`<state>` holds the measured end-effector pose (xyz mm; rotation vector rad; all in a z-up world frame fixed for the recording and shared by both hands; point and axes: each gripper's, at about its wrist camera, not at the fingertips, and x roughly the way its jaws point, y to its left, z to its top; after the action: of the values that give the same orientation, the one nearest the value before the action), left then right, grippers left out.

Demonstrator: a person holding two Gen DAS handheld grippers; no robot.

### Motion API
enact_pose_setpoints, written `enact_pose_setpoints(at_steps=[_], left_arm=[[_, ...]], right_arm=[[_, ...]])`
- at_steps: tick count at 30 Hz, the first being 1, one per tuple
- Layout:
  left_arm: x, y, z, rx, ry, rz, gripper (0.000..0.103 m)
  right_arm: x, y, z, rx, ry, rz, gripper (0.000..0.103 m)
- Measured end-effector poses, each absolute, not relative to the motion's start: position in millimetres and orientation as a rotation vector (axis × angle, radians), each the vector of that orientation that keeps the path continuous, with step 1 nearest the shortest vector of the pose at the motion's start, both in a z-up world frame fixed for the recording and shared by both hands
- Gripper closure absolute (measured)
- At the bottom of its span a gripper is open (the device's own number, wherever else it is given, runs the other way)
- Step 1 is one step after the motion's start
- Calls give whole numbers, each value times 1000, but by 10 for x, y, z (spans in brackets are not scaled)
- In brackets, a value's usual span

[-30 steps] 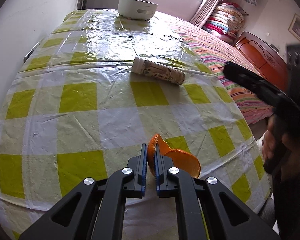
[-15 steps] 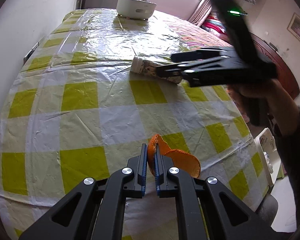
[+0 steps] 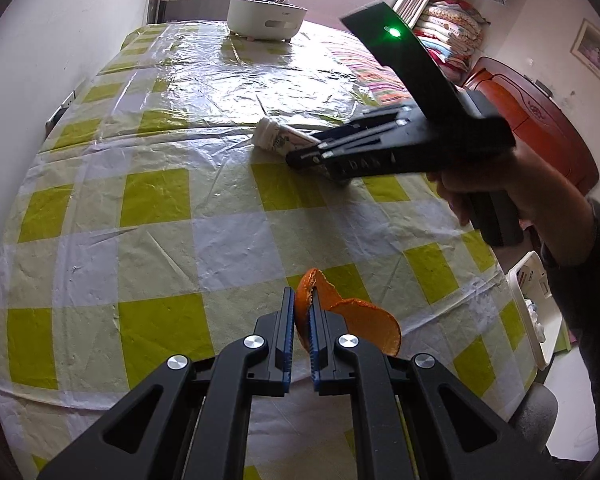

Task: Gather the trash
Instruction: 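Grasp the patterned tube with the right gripper while the left gripper holds the peel, then carry the tube and orange peel over the cream bin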

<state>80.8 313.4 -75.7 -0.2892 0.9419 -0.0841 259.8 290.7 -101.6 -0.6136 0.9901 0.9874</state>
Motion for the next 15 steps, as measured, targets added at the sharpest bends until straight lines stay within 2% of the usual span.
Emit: enact_pose_setpoints(at_steps=[15], left_arm=[[721,2733,-623,-224,907,-145,96]], right_arm=[[1608,1277,-623,-146,851,922,74]])
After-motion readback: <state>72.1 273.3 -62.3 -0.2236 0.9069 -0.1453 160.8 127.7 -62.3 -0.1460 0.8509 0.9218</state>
